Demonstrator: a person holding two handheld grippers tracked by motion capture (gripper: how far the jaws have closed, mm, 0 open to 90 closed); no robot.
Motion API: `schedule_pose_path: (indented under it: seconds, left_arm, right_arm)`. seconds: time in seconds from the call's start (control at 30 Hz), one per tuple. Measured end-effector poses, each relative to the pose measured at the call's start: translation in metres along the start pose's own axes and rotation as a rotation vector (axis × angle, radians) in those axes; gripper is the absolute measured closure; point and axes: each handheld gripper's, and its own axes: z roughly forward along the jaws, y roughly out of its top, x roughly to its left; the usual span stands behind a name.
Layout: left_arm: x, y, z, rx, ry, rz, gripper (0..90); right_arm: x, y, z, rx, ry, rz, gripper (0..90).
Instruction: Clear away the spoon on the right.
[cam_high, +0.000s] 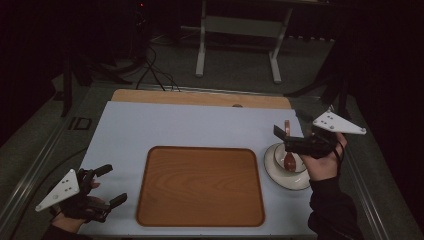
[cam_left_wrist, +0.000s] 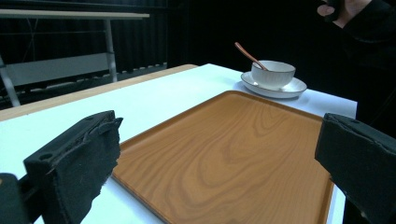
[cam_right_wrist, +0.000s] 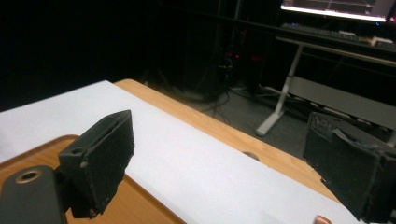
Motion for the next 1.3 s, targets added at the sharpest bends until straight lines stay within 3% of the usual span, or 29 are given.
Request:
schedule_pose_path:
  seconds: [0.17,0.47,0.77,1.07,1.3]
  left_arm:
    - [0.0,0.0,0.0,-0.002,-0.002,0.0,0.1]
    - [0.0,0.0,0.0,0.002,-0.005,-0.003,0.1]
    - [0.0,-0.001,0.0,0.003,-0.007,-0.004,0.1]
    - [0.0,-0.001,0.001,0.003,-0.01,-0.006,0.1]
    - [0.0,-0.002,0.001,0.01,-0.011,-0.004,0.1]
  right_arm:
    - [-0.02,-0.004,0.013,0.045,-0.058,0.042,9.3]
    - [-0.041,-0.016,0.031,0.126,-0.141,0.111,13.8]
    - [-0.052,-0.038,0.049,0.21,-0.211,0.185,20.6]
    - [-0.061,-0.056,0.065,0.3,-0.286,0.217,25.3]
    - [-0.072,-0.069,0.077,0.344,-0.309,0.255,28.6]
